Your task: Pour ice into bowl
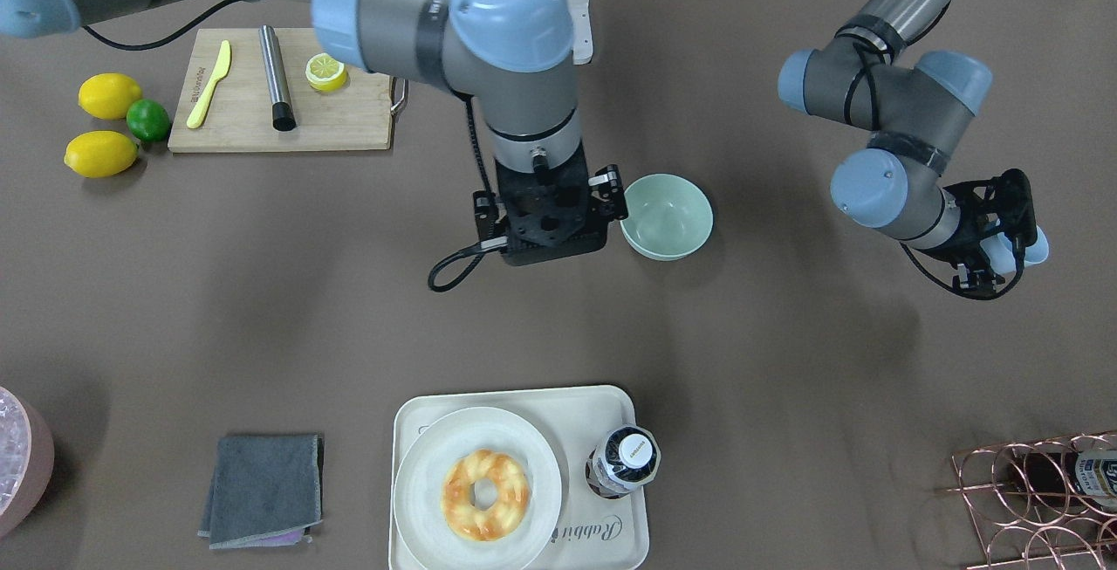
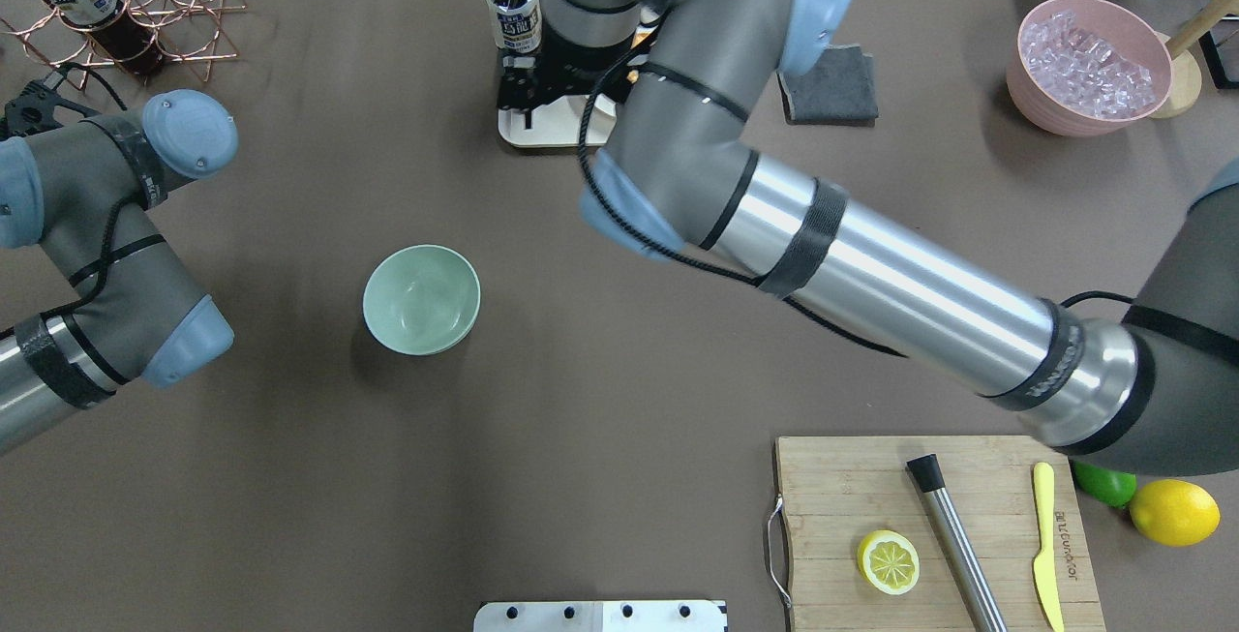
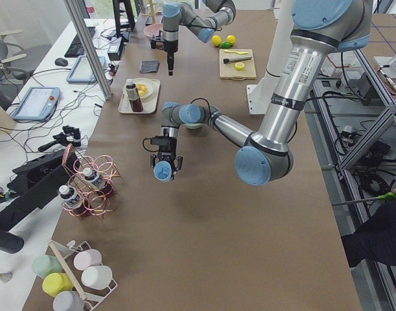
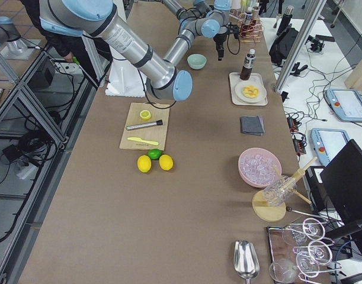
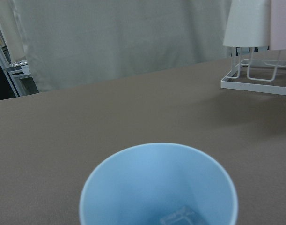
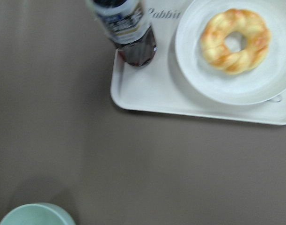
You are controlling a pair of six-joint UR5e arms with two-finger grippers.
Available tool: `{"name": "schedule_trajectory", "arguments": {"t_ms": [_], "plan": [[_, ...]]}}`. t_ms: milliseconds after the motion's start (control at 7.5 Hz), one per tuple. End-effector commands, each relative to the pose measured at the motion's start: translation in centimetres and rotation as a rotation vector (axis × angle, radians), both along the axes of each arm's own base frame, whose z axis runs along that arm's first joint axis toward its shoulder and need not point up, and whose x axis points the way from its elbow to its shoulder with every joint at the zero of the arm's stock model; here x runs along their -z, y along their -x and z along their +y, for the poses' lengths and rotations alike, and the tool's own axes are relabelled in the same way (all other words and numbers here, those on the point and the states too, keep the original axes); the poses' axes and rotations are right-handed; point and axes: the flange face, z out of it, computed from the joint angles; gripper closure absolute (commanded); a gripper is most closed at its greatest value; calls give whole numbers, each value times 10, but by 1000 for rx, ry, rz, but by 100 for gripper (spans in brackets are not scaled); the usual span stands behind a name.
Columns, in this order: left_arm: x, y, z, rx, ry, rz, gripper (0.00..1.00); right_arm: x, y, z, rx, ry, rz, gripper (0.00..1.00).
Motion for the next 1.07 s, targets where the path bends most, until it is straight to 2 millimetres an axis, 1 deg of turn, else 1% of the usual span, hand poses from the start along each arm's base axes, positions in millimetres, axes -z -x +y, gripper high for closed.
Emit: {"name": "schedule_trajectory", "arguments": {"t_ms": [0,133,267,400,533,667,800,933], "plan": [[124,-34,24,-69,-102,109,43,-95,-152,-55,98,-77,10,1],[168,-49,36,-99,-132,150,44,-152,-212,-69,122,-100,24,1],[209,-60,53,-129,-176,208,44,-215,-272,-80,155,-108,26,1],[241,-76,62,-145,-211,258,44,-273,-321,-82,168,-107,30,1],[270,-84,66,-155,-223,317,44,-317,-368,-76,165,-94,11,1],[291,-90,69,-161,-233,360,44,-355,-399,-58,175,-105,27,1],[306,-98,72,-144,-252,398,44,-389,-437,-48,172,-115,40,1],[318,-102,71,-132,-302,466,44,-423,-470,-35,139,-84,63,1]]}}
